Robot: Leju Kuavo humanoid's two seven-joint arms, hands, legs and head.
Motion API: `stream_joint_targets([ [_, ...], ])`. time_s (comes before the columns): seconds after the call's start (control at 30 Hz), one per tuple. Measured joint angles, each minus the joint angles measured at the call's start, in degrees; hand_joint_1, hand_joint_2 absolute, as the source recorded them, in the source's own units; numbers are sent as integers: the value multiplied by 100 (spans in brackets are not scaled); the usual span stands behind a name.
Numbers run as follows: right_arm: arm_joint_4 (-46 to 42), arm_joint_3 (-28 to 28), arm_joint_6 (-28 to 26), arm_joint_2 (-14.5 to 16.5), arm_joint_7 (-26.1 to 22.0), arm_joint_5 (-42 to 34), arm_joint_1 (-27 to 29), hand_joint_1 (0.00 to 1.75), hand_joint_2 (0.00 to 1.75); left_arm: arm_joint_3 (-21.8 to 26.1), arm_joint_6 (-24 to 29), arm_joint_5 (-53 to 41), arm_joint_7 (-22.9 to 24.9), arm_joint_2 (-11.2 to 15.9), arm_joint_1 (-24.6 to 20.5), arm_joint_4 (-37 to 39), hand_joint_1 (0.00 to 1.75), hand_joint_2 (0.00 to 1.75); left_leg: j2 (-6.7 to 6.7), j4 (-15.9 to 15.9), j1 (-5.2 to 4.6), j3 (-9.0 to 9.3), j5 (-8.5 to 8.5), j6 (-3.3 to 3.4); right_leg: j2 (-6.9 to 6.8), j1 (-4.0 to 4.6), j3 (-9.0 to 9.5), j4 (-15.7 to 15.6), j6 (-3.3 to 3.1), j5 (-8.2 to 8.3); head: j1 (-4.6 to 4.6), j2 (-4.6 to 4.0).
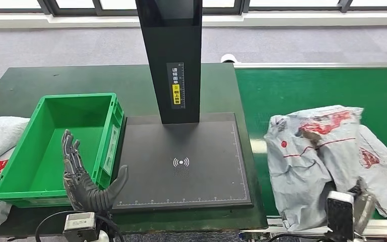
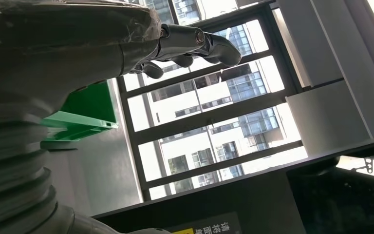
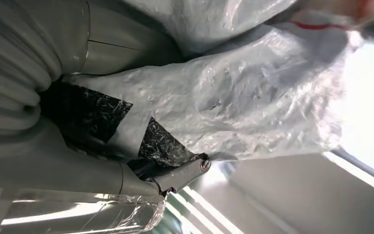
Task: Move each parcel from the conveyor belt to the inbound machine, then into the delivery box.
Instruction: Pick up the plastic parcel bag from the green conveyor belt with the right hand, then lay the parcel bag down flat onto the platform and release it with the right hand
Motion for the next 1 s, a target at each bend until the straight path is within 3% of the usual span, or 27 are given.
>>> stream_joint_targets([
  [0.07,-579,642,-457,0,-96,203,198,175,175,0,4,18,-1,0,23,0,0,175,17,-1,3,1,0,-4,18,4,-10,1,-4,3,0,0],
  [0.2,-1160,1576,-623,11,8,436,282,175,175,0,23,22,-2,-2,29,-2,0,175,34,-2,5,8,1,-5,33,5,-19,1,-8,4,-1,-1],
  [0.47,-1401,2046,-468,14,168,352,218,175,175,0,-32,33,-2,-10,27,0,0,175,28,-2,4,6,5,-8,24,3,-11,2,-8,7,1,-1],
  [0.6,-753,2052,-112,14,367,264,-232,175,175,0,-154,-7,-2,-61,-25,10,0,175,30,-1,4,7,10,-8,30,4,-12,1,-10,15,0,0],
  [0.73,455,2101,284,77,482,365,-890,175,175,-3,-210,-31,-1,-124,-125,63,0,175,30,-2,5,6,22,-13,34,6,-14,2,-11,26,-1,-1],
  [1.0,2115,2381,290,384,500,582,-1608,175,175,-47,-213,-34,0,-178,-194,186,0,175,25,-3,6,-1,31,-20,28,7,-22,9,-14,27,-1,0],
])
